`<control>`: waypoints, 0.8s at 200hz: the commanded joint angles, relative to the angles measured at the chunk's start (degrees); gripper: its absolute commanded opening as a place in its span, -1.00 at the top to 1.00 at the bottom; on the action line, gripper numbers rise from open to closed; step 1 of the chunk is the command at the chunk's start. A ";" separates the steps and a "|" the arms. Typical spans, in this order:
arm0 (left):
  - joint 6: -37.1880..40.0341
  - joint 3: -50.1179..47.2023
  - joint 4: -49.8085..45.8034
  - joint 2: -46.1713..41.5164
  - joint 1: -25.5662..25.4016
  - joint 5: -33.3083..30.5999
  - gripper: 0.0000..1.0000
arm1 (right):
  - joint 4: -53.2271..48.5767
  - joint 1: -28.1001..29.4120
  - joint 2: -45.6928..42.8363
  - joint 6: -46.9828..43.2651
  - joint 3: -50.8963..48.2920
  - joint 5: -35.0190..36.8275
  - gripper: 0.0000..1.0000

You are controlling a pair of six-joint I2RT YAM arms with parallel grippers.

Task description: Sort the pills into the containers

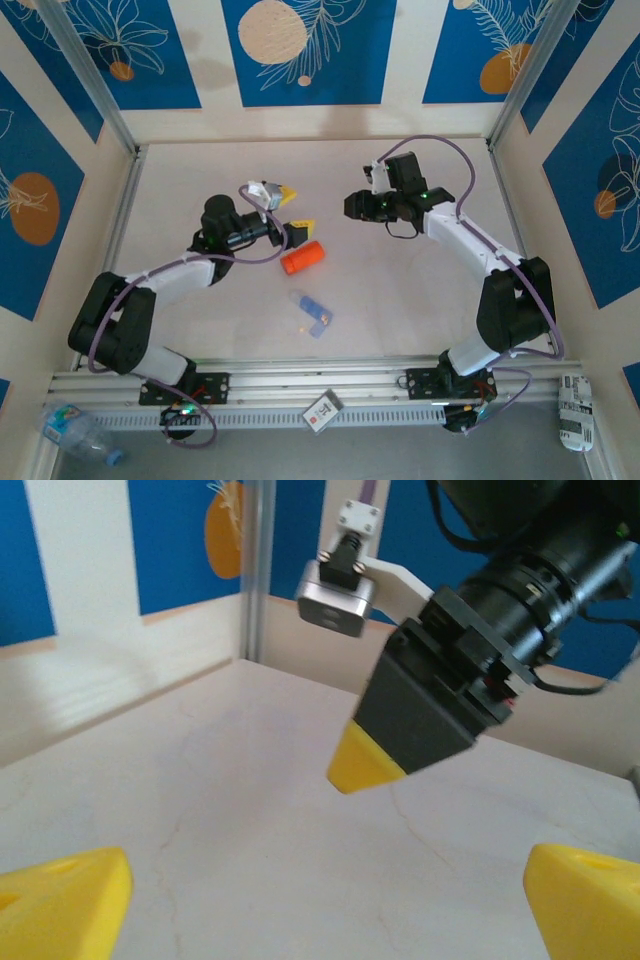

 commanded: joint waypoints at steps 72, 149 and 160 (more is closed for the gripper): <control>-1.59 0.37 -4.48 -4.15 1.02 -13.92 -1.00 | 0.19 8.68 0.22 -0.85 -4.91 1.01 -0.32; -0.41 3.17 -14.18 -5.40 1.38 -18.30 -1.00 | -5.83 18.27 4.26 -6.17 -6.17 5.13 -0.43; -0.51 3.00 -15.06 -5.77 1.53 -19.67 -1.00 | -6.25 18.84 5.09 -6.36 -5.68 6.63 -0.49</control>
